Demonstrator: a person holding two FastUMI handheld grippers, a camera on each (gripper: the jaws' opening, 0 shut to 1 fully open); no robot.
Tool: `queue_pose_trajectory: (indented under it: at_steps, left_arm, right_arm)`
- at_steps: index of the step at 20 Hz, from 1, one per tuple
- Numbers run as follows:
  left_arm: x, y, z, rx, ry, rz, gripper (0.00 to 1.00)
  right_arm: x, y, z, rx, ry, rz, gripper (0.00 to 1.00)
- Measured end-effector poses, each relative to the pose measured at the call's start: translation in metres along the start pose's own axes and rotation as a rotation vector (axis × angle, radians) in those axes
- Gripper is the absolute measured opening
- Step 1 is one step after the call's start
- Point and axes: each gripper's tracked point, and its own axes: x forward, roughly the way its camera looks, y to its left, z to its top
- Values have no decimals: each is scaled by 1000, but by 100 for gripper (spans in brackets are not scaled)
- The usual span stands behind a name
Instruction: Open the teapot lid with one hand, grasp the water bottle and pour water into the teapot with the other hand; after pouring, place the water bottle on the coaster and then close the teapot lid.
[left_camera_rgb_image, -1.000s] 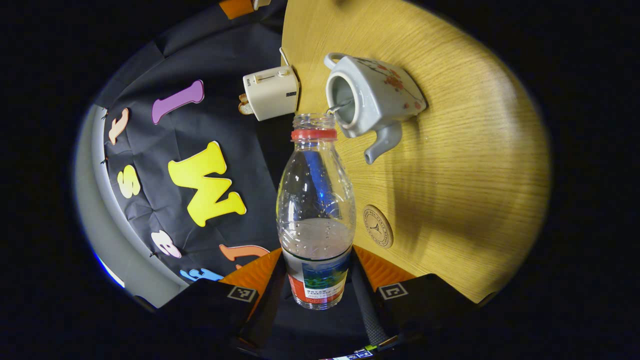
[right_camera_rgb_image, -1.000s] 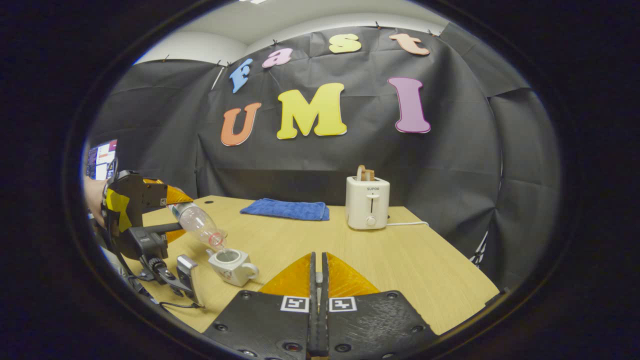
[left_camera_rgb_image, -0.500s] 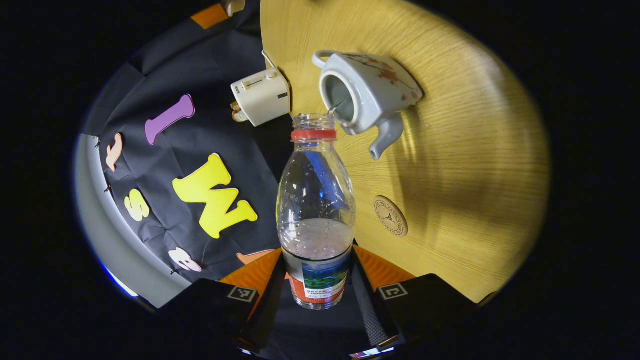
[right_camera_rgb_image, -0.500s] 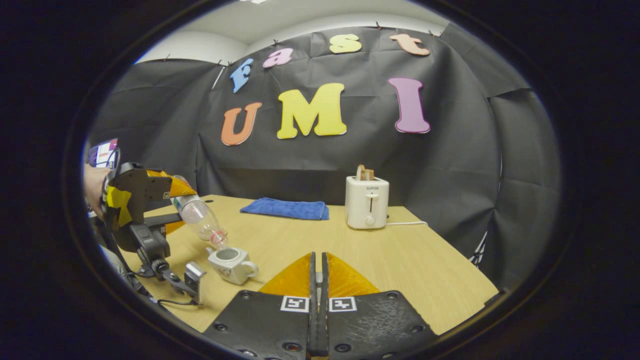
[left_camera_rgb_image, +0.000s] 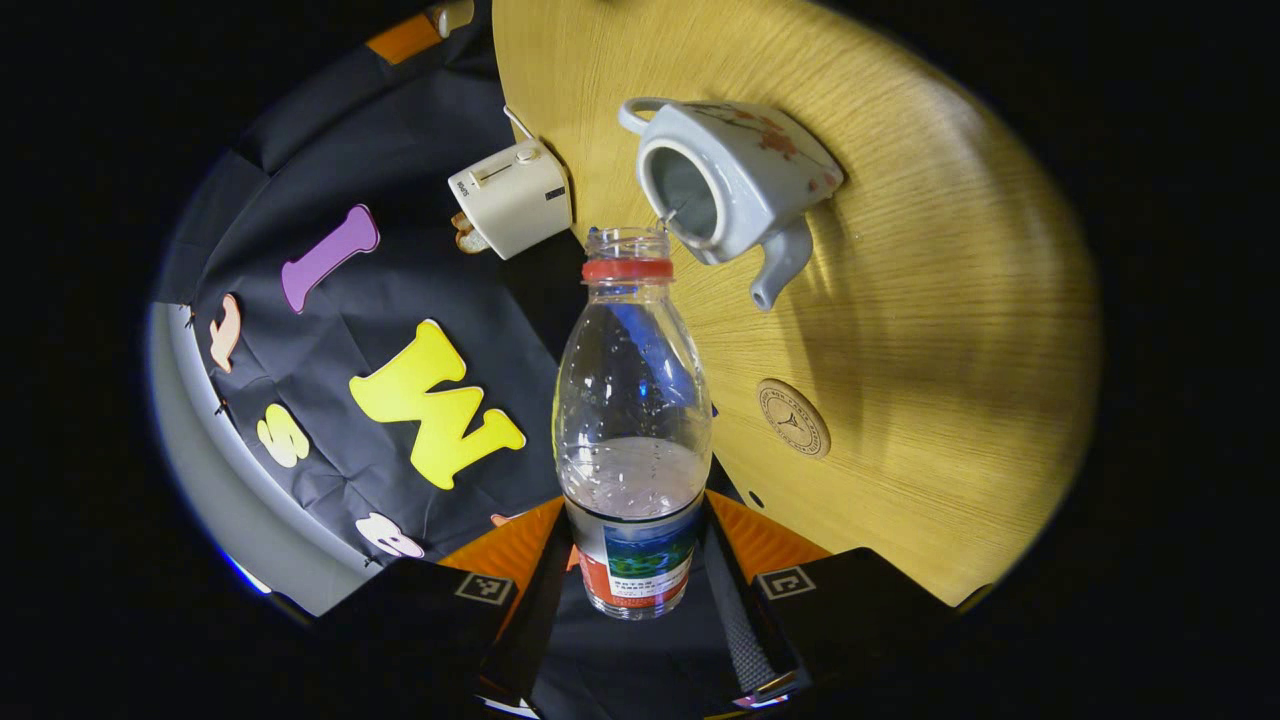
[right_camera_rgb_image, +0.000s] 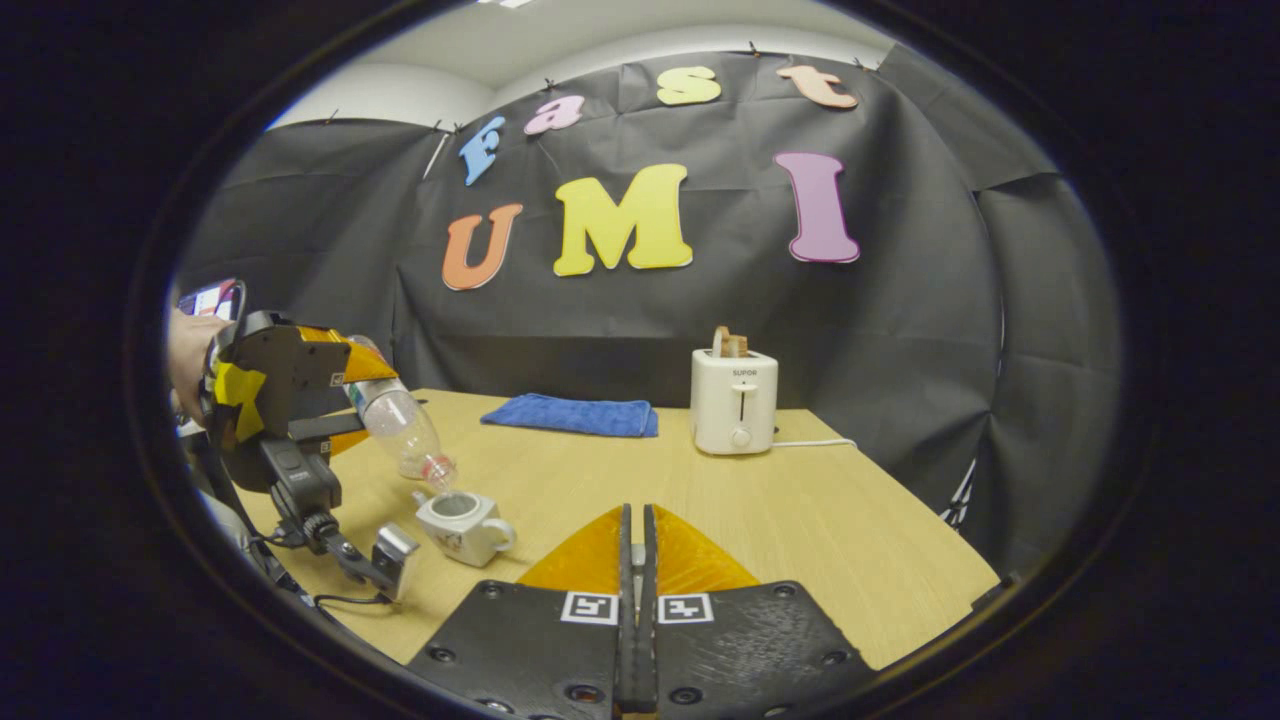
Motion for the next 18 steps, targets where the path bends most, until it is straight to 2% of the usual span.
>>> queue_pose_trajectory:
  at_steps: [18]
  left_arm:
    - [-1, 2, 2, 19, -10, 6, 73]
  right_arm:
    - [1, 1, -1, 3, 3, 5, 0]
